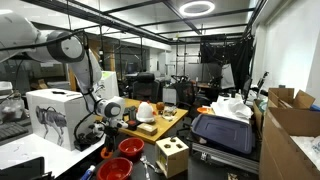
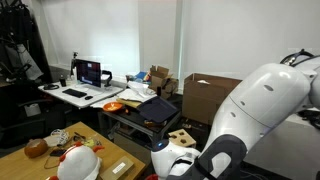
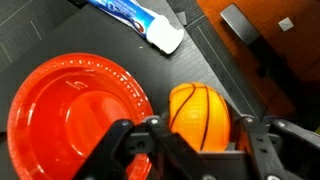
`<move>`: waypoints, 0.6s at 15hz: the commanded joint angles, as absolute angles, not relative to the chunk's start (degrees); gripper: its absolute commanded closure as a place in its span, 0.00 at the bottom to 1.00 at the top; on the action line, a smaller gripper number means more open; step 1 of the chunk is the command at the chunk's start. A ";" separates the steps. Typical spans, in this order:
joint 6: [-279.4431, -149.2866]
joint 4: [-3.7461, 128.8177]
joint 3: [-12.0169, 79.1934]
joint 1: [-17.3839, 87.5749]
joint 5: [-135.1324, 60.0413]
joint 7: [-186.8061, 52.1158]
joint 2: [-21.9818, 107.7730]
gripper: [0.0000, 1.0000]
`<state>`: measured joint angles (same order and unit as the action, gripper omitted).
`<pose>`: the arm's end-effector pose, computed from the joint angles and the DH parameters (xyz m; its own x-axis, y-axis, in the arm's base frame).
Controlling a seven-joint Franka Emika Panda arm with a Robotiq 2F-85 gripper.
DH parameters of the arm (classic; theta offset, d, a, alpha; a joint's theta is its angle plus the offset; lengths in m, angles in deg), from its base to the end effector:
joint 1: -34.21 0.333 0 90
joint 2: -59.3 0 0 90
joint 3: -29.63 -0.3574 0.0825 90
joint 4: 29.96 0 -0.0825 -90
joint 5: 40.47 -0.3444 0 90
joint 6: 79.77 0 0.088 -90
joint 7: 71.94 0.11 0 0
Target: Put the orange object on the table
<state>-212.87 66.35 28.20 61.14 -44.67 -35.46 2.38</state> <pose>0.5438 0.2939 0.0553 0.9243 -0.2226 -0.3101 -0.1792 -0.9703 0.1623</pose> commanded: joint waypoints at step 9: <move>-213.07 67.46 28.44 61.55 -43.81 -33.98 3.56 0.00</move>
